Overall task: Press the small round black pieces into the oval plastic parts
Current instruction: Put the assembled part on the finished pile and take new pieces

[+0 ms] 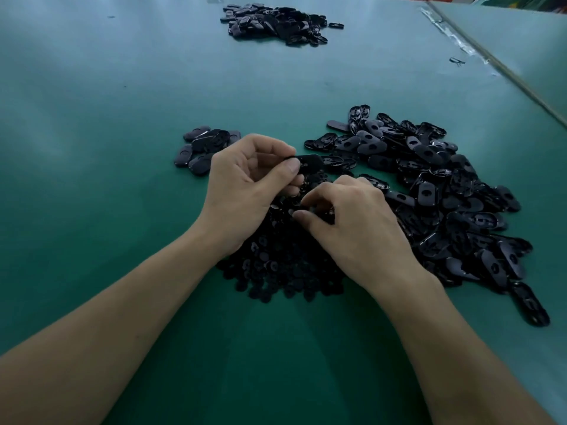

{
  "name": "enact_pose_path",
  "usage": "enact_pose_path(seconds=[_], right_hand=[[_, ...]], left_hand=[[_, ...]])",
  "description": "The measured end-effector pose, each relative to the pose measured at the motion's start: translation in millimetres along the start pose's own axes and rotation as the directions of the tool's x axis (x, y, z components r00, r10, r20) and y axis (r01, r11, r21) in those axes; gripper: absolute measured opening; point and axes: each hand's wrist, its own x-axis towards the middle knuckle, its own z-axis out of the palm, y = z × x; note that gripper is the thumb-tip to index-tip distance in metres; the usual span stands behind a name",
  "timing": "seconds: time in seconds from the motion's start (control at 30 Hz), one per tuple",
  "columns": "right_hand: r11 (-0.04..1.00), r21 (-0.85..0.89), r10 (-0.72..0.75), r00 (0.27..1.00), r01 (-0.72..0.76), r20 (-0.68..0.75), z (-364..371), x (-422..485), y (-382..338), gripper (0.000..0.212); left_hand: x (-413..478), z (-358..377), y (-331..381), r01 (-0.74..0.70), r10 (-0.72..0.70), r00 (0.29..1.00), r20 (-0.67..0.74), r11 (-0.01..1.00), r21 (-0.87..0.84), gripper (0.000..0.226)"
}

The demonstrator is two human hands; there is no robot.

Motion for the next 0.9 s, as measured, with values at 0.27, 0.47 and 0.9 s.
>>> enact_pose_path(seconds=[0.27,0.47,0.9], right_hand=[[1.000,0.017,0.022,1.000,-0.022,-0.010,1,-1,-2,0.018],[0.997,0.037,0.069,0.993,-0.066,-0.094,-5,-1,1,0.027],[0.991,0.113,0.083,0.995,-0.076,-0.063,-6,0,3,0.018]], left_hand=[[0,-1,0,0.025,-0.025,1.000,-0.004,1.000,0.010,0.015],[1,-1,1,0.032,-0.032,0.999,-0.031,0.999,-0.005,0.014],[0,-1,0,0.044,-0.044,0.999,0.000,0.999,0.017,0.013]])
